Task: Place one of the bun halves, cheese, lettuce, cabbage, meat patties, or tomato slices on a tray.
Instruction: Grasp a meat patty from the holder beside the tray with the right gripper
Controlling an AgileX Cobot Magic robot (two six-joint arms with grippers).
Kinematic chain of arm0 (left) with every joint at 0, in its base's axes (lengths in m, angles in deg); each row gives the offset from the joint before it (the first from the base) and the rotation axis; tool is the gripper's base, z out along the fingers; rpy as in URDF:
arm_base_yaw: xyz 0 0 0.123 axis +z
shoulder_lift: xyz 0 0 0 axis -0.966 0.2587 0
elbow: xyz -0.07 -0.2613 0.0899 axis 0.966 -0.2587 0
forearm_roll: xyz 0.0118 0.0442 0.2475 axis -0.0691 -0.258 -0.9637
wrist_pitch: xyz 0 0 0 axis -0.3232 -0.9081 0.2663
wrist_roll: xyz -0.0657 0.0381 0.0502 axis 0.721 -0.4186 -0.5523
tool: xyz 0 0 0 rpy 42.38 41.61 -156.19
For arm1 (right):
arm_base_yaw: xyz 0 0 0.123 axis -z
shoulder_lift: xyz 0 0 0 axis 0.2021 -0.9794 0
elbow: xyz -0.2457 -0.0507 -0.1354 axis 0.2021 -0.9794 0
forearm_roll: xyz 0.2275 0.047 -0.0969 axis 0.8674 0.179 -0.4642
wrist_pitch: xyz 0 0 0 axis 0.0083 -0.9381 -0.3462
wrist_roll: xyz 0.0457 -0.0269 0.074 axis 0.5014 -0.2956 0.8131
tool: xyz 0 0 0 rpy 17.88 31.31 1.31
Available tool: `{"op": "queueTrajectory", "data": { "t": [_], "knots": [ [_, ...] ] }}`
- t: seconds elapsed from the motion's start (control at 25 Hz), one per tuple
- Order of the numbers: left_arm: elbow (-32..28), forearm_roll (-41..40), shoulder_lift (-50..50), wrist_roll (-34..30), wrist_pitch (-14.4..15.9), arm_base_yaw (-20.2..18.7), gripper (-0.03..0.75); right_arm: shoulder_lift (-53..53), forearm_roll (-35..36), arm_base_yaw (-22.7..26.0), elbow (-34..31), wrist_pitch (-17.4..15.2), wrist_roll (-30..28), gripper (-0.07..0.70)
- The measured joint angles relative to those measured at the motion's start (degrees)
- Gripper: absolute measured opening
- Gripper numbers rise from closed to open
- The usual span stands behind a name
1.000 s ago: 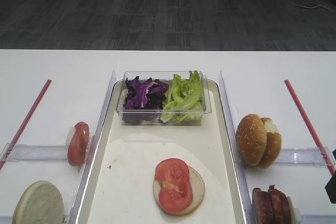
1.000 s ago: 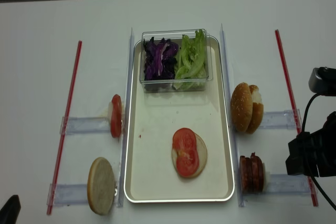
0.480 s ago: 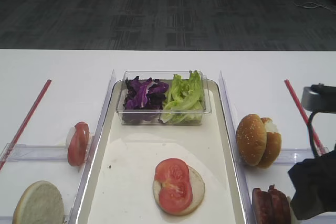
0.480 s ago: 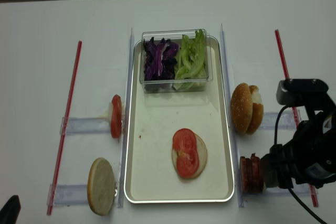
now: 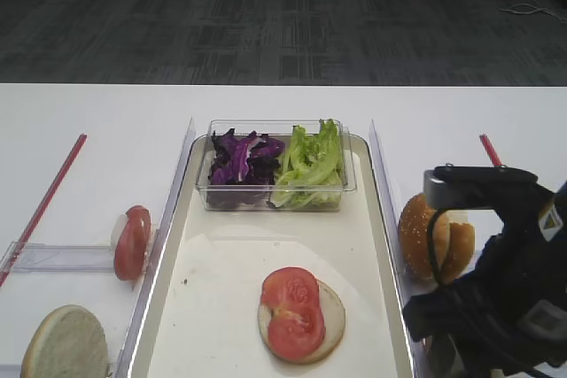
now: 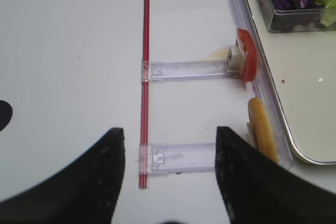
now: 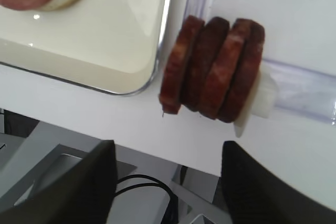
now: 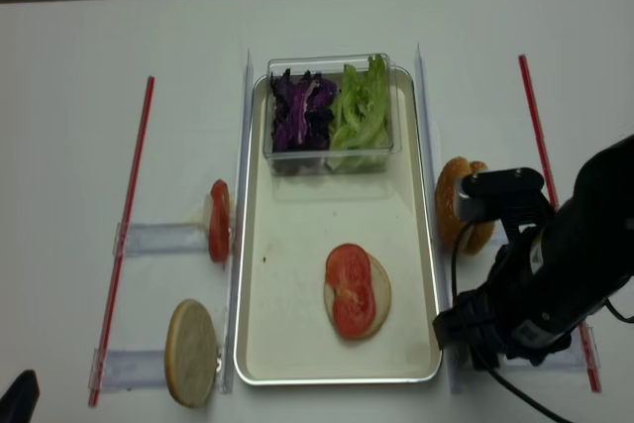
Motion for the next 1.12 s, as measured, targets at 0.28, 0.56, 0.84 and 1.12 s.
{"op": "queueTrajectory", "data": {
  "t": [0.28, 0.56, 0.84, 1.12],
  "knots": [
    [0.0, 0.0, 0.0, 0.02, 0.0, 0.0, 0.399, -5.59, -5.11, -5.45, 5.93, 0.13, 7.07, 0.414],
    [0.0, 0.0, 0.0, 0.22, 0.0, 0.0, 0.399, -11.09, -10.71, -7.06, 8.18, 0.73, 14.35, 0.403],
    [0.0, 0.0, 0.0, 0.54, 0.0, 0.0, 0.399, -12.32, -11.46, -7.19, 8.18, 3.67, 16.38, 0.305],
    [0.0, 0.0, 0.0, 0.66, 0.0, 0.0, 0.399, -12.32, -12.89, -7.19, 8.18, 3.97, 17.78, 0.263]
  ]
}}
